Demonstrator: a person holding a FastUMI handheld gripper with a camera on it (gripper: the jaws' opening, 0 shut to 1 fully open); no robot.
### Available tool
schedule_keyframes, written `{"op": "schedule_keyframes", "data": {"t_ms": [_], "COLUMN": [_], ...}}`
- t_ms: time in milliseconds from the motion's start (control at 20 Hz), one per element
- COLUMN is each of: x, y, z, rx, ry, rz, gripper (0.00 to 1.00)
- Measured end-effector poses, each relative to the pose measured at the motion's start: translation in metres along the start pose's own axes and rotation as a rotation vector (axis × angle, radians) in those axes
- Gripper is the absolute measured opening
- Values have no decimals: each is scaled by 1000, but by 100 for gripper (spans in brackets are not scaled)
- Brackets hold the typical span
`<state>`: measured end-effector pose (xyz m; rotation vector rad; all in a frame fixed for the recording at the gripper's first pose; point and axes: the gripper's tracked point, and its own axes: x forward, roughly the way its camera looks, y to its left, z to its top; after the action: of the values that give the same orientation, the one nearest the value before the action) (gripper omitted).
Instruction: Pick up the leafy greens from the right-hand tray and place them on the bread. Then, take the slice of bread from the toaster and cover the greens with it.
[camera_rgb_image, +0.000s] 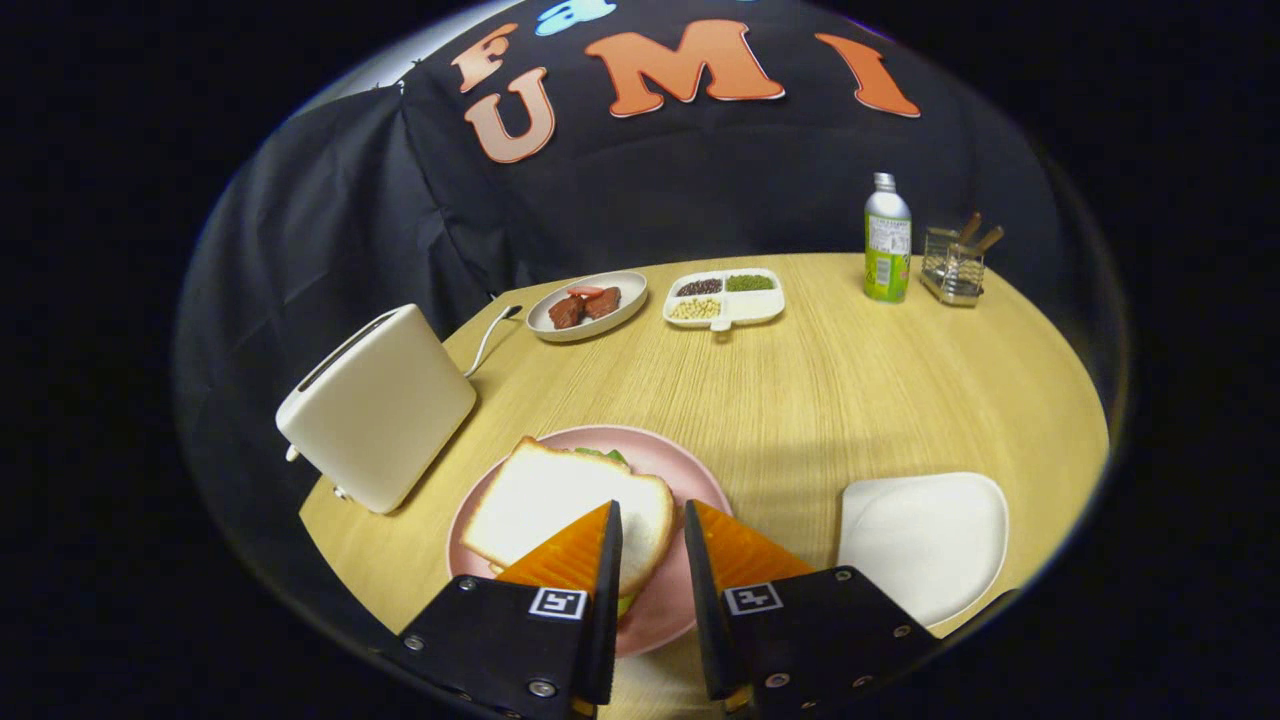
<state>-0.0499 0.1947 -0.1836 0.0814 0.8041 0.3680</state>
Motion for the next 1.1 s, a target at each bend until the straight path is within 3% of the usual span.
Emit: {"op": "schedule_keyframes", "data": {"t_ms": [600, 900, 1100], "x": [-70, -94, -106], "y": [-18, -8, -12], "z": [119, 138, 147], "rx": [-157, -177, -194], "ry": [-561, -685, -725], "rz": [-194, -201, -215], "gripper": [76, 95, 98]}}
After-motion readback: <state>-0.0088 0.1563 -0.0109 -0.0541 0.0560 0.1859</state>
